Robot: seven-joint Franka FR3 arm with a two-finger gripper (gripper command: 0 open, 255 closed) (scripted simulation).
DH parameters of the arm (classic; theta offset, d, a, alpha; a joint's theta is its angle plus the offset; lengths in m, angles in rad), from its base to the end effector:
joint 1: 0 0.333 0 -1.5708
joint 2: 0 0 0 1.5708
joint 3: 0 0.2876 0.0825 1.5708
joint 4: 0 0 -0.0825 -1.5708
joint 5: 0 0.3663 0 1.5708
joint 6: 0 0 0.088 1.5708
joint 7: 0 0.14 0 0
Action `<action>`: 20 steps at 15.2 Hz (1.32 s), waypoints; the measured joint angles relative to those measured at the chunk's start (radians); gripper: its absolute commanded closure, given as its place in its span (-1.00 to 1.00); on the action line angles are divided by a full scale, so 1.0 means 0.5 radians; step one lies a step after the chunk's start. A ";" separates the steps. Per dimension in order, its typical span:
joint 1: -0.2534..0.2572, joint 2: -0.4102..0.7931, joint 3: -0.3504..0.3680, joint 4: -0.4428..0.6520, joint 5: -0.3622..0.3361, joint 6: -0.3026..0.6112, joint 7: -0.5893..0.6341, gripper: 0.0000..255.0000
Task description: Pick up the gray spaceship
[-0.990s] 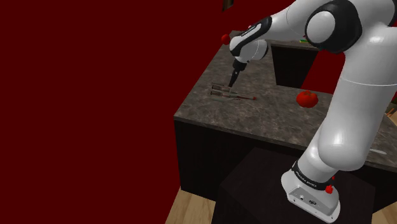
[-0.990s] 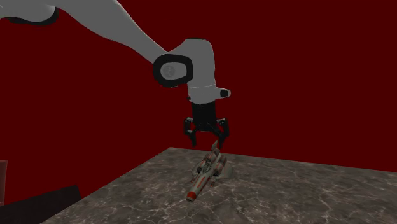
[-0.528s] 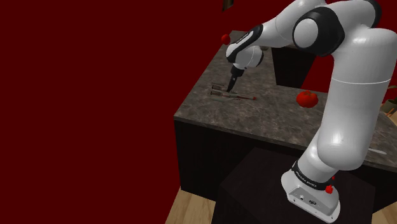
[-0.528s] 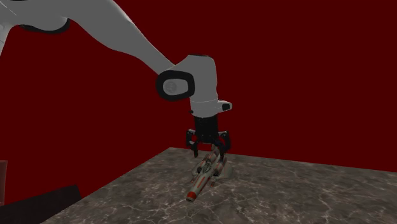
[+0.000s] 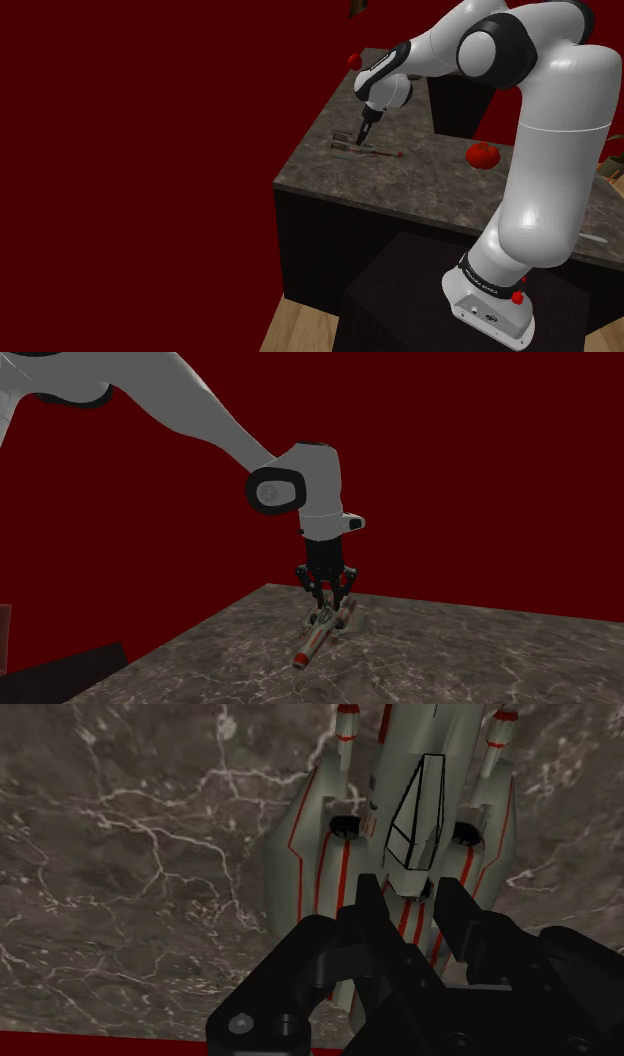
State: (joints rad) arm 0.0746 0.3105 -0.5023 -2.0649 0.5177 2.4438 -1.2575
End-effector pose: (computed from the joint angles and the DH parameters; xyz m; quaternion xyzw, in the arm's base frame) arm 0.5350 -0.2298 0.2635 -0.9642 -0.2356 -0.1193 0.0217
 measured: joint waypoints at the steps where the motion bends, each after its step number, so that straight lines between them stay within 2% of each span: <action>1: 0.000 0.000 0.000 0.000 0.000 0.000 0.000 1.00; 5: 0.004 -0.011 -0.005 -0.003 -0.011 -0.007 0.007 1.00; 20: 0.069 -0.241 -0.101 0.102 -0.274 -0.281 0.224 1.00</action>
